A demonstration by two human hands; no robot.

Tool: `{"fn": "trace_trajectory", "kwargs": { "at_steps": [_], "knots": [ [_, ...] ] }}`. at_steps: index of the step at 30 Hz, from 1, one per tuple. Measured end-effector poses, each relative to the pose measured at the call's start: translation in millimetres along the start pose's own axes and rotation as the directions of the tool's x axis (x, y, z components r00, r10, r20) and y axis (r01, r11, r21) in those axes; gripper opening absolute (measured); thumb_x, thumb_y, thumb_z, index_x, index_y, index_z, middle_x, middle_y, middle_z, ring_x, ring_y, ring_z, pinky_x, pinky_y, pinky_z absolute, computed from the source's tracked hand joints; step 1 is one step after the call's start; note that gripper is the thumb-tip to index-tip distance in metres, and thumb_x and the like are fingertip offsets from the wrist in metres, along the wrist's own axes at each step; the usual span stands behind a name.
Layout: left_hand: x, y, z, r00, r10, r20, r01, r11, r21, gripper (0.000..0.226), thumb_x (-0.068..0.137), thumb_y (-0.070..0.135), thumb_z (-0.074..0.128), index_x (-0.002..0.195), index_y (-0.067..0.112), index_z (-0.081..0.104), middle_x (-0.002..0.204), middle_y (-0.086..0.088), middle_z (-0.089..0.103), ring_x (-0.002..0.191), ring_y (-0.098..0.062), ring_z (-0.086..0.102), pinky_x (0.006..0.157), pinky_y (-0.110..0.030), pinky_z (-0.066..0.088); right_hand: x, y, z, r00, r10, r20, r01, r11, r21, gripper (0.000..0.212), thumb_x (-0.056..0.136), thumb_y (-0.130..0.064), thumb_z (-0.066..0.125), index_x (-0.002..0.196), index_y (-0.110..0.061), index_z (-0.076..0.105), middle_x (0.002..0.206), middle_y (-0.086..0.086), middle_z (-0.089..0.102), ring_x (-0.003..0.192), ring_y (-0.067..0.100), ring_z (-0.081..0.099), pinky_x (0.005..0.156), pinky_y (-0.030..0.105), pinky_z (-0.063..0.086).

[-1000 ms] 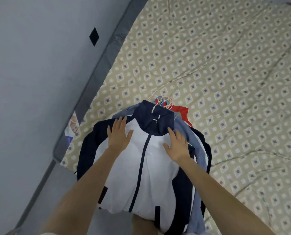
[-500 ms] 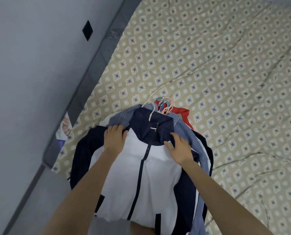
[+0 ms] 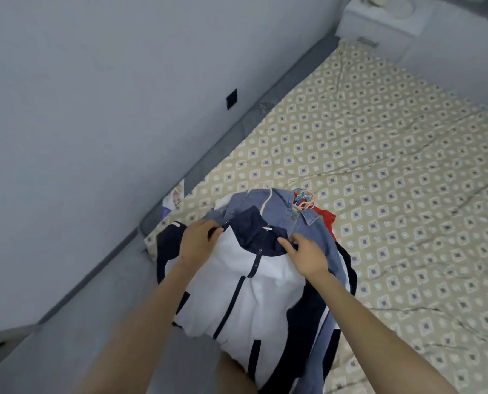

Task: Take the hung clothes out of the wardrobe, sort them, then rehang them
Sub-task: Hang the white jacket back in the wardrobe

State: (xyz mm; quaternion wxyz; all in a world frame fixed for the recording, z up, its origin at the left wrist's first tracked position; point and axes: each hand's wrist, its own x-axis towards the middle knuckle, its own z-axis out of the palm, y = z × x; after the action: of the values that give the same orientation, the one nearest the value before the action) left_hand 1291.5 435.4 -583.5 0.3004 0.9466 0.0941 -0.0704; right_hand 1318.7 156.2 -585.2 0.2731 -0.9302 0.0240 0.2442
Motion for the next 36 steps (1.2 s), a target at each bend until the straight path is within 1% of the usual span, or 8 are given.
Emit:
{"fn": "trace_trajectory", "kwargs": {
  "at_steps": [4,7,10,14,18,23,29,36],
  "knots": [
    [-80.6,6.2,-29.1,0.990,-0.082,-0.113,0.080,0.997,-0.025,0.023,0.097,0.025,0.058,0.078,0.012,0.064,0.073,0.001,0.062,0.071,-0.018,0.055,0.068,-0.042,0.047,-44.6,-16.6,-4.8,0.989,-0.146,0.027,0.146,0.989,-0.003,0.043,0.095,-0.056,0.050,0.079,-0.016,0.050,0.072,0.001,0.058,0.073,0.023,0.057,0.056,0.035,0.039],
    [-142.2,7.7,-44.4,0.971,-0.150,-0.186,0.138,0.987,-0.079,0.021,0.097,0.025,0.058,0.078,0.017,0.064,0.074,0.004,0.063,0.072,-0.015,0.057,0.069,-0.043,0.049,-80.9,-33.4,-10.3,0.961,-0.272,0.056,0.274,0.961,-0.027,0.043,0.094,-0.057,0.051,0.068,-0.024,0.042,0.063,-0.007,0.049,0.066,0.017,0.050,0.049,0.030,0.029],
    [-203.0,7.8,-62.4,0.929,-0.245,-0.277,0.207,0.965,-0.159,0.022,0.096,0.024,0.058,0.075,0.017,0.061,0.070,0.004,0.061,0.069,-0.017,0.056,0.069,-0.045,0.049,-118.4,-57.0,-15.9,0.920,-0.384,0.081,0.387,0.921,-0.032,0.047,0.093,-0.057,0.052,0.062,-0.026,0.035,0.056,-0.007,0.042,0.054,0.007,0.040,0.048,0.028,0.023],
    [-290.1,2.8,-94.4,0.844,-0.317,-0.432,0.244,0.945,-0.218,0.017,0.095,0.024,0.059,0.081,0.021,0.067,0.074,0.007,0.066,0.072,-0.016,0.059,0.069,-0.041,0.050,-168.1,-101.6,-8.1,0.834,-0.537,0.128,0.549,0.831,-0.089,0.050,0.092,-0.061,0.051,0.059,-0.026,0.036,0.053,-0.006,0.043,0.051,0.010,0.041,0.048,0.029,0.025],
    [-384.8,-12.3,-122.5,0.706,-0.414,-0.574,0.320,0.910,-0.262,0.015,0.095,0.023,0.062,0.083,0.017,0.070,0.079,0.006,0.068,0.075,-0.016,0.060,0.072,-0.039,0.050,-228.8,-152.2,21.4,0.709,-0.688,0.157,0.705,0.702,-0.106,0.048,0.092,-0.058,0.053,0.063,-0.022,0.042,0.054,-0.006,0.049,0.054,0.012,0.048,0.047,0.029,0.027],
    [-515.2,-38.9,-130.5,0.496,-0.541,-0.679,0.432,0.832,-0.347,0.016,0.096,0.025,0.061,0.087,0.015,0.069,0.087,0.005,0.067,0.082,-0.015,0.057,0.075,-0.036,0.046,-319.0,-205.3,71.9,0.498,-0.824,0.272,0.865,0.492,-0.094,0.049,0.092,-0.057,0.054,0.059,-0.026,0.036,0.052,-0.006,0.045,0.052,0.011,0.045,0.048,0.029,0.026],
    [-675.9,-49.9,-103.0,0.226,-0.673,-0.704,0.484,0.705,-0.519,0.018,0.097,0.023,0.060,0.083,0.013,0.063,0.082,0.000,0.061,0.076,-0.017,0.054,0.069,-0.034,0.044,-440.9,-234.5,140.6,0.260,-0.882,0.392,0.966,0.245,-0.088,0.046,0.089,-0.064,0.053,0.068,-0.023,0.052,0.061,-0.005,0.059,0.062,0.019,0.057,0.051,0.029,0.038],
    [-858.1,-42.6,-59.3,0.021,-0.739,-0.674,0.521,0.583,-0.623,0.020,0.098,0.029,0.058,0.079,0.025,0.056,0.081,0.009,0.059,0.072,-0.006,0.052,0.062,-0.017,0.037,-600.6,-223.1,217.7,0.048,-0.893,0.448,0.999,0.043,-0.023,0.048,0.087,-0.065,0.054,0.073,-0.019,0.057,0.064,-0.004,0.061,0.062,0.018,0.058,0.055,0.033,0.049]
  ]
}}
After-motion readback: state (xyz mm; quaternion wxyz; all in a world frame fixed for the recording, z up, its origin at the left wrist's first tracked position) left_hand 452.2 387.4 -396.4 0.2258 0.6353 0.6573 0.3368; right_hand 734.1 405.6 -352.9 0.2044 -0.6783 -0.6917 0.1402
